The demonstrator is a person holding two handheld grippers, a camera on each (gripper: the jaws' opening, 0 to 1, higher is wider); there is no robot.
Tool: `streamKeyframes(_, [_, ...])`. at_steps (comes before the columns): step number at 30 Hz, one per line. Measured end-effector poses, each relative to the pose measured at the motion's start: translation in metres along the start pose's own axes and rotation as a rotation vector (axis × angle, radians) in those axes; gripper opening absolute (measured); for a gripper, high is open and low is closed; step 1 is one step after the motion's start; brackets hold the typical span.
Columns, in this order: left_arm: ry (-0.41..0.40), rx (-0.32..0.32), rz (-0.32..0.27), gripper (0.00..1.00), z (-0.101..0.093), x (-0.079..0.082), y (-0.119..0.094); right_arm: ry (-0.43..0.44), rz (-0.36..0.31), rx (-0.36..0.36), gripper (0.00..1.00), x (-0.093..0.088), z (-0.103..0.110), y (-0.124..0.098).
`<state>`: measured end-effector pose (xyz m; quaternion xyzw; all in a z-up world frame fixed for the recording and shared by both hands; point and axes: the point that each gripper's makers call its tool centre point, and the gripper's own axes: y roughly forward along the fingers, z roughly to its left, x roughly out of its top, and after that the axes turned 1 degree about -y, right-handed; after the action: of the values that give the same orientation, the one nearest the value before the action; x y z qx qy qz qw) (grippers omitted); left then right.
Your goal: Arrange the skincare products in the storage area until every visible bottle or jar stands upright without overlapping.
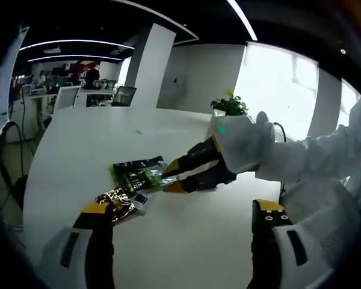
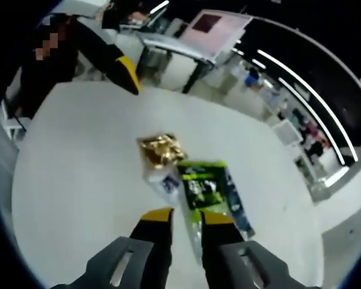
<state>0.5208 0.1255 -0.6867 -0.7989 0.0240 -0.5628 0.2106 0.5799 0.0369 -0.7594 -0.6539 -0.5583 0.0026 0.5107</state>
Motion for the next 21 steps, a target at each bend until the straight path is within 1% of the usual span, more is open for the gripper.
streamKeyframes(5, [-0.011,0.005,-0.004,0.91,-0.001,-0.002,-0.002,-0.031,0.018,0.012,0.05,-0.003,0.002,0.012])
streamKeyframes(7, [-0.016,0.006,-0.001,0.91,0.0,-0.003,-0.003,-0.029,0.027,0.023,0.05,-0.006,0.003,0.015])
streamKeyframes(9, [-0.019,0.006,-0.003,0.91,0.002,-0.003,-0.004,-0.024,0.028,0.019,0.04,-0.007,0.003,0.019])
streamKeyframes(10, [-0.024,0.009,-0.002,0.91,0.003,-0.003,-0.004,-0.026,0.037,0.02,0.04,-0.008,0.003,0.02])
streamKeyframes(16, [-0.032,0.015,0.0,0.9,0.007,-0.005,-0.006,-0.047,0.047,0.017,0.03,-0.009,0.002,0.028])
streamKeyframes(18, [-0.034,0.02,-0.001,0.9,0.008,-0.005,-0.007,-0.041,0.049,0.026,0.03,-0.01,0.002,0.03])
streamKeyframes(21, [-0.039,0.023,-0.007,0.9,0.008,-0.004,-0.008,-0.003,0.041,0.031,0.02,-0.011,-0.001,0.034])
